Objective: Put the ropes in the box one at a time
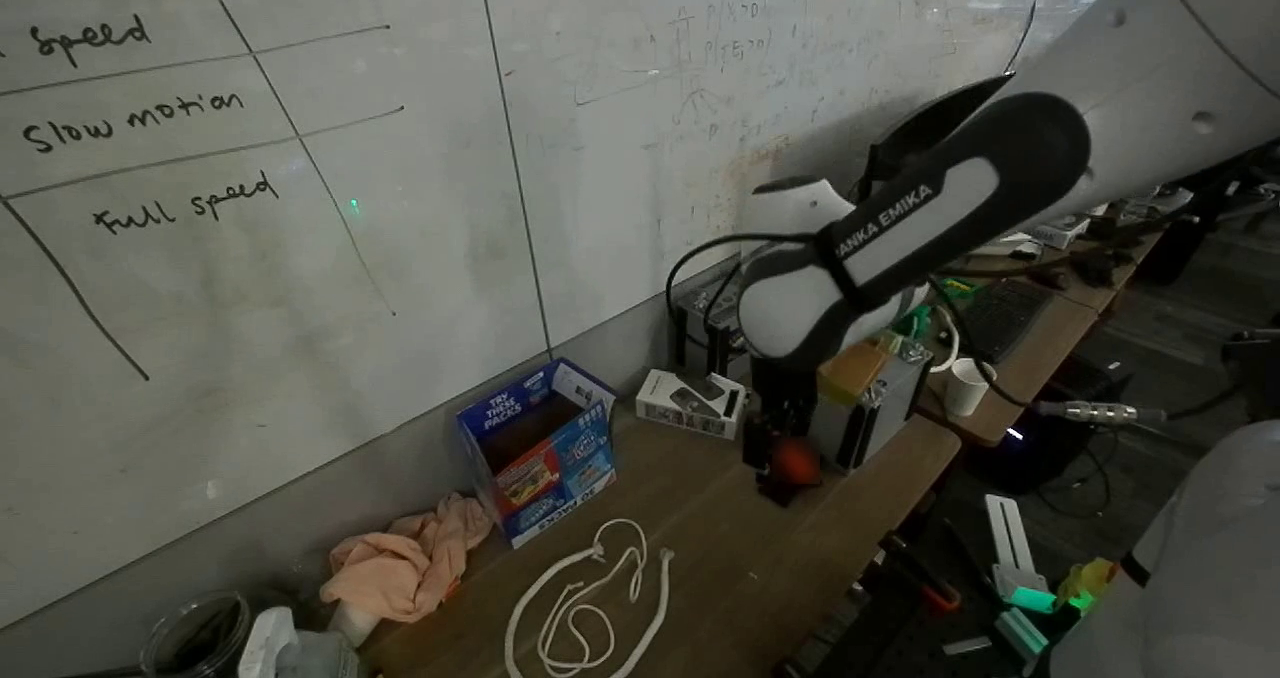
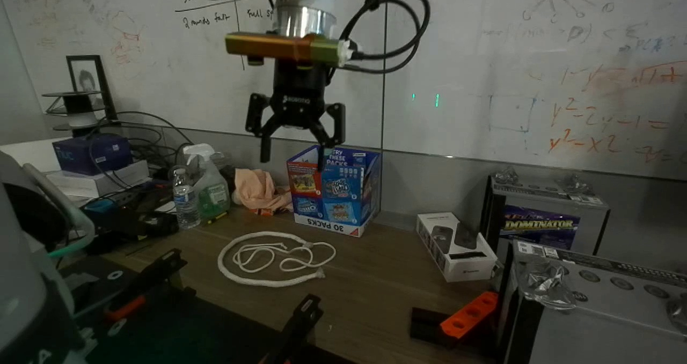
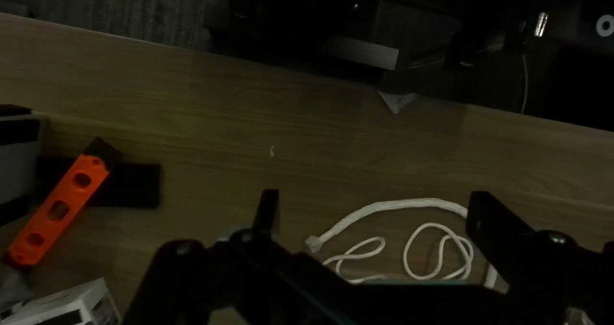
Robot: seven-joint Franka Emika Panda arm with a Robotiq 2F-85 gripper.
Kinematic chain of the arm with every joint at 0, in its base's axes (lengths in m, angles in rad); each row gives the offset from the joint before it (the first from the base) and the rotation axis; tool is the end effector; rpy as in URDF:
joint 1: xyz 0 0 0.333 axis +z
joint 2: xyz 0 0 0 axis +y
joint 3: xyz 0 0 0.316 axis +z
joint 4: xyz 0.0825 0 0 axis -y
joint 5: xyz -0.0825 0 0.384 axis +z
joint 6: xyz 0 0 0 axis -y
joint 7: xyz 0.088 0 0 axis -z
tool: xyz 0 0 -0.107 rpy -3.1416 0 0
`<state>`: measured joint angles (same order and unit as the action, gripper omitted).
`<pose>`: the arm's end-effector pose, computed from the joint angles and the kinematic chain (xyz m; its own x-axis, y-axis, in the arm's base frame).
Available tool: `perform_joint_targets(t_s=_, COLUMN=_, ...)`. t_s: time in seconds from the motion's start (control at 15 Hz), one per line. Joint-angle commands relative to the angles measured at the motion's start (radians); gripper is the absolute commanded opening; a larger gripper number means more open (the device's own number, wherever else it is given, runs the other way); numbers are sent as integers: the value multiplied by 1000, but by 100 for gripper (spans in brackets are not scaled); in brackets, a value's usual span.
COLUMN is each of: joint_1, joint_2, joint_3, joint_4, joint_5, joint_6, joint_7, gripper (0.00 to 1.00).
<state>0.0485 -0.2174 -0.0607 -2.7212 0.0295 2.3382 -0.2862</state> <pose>0.3765 -0.0029 0.2798 0.9554 0.2543 -0.1503 0.2452 -0.9665 -0.0761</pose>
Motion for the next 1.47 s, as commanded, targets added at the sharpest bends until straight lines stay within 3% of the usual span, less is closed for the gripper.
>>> perform_joint_targets(t_s=0.0, joint_1=58, joint_2=123, joint_3=40, joint_4=-28, joint_5=103, joint_6=188, joint_7=-20, gripper=100)
perform_joint_targets(t_s=0.27, joint_1=71, joint_2=295, joint_3=127, joint_4=-48, joint_5=93, joint_6=444, joint_7=283, gripper=100)
perform_joint_targets(t_s=0.4, joint_1=78, joint_2=415, joint_3=131, joint_4=-16, joint_5=46, joint_6=547, joint_7=438, gripper=100)
perform_joint_targets(t_s=0.47, joint_1=152, joint_2=463, joint_3=64, joint_4=-1, joint_5=28, joint_6=588, joint_7=514, gripper=100)
perform_joint_targets(t_s=0.67, joint_1=302, joint_2=616, joint_3=-30, joint_4=53, joint_5=24, joint_6=689, joint_7=742, gripper=100)
perform_joint_targets(t_s=0.87, joint_1=446, joint_2=736, joint_3=-99, joint_4=135, joint_5=88, joint_6=702, joint_7=927, gripper=100)
perform_joint_targets(t_s=1.07, joint_1=547, joint_2=838, joint_3=-140, joint_4=234, joint_5=156, joint_6=666, joint_7=1088, gripper=100)
perform_joint_targets(t_s=1.4, joint_1=605, joint_2=998, joint_3=-160, joint_4=390, joint_5=205, joint_6=600, joint_7=1298, gripper=100)
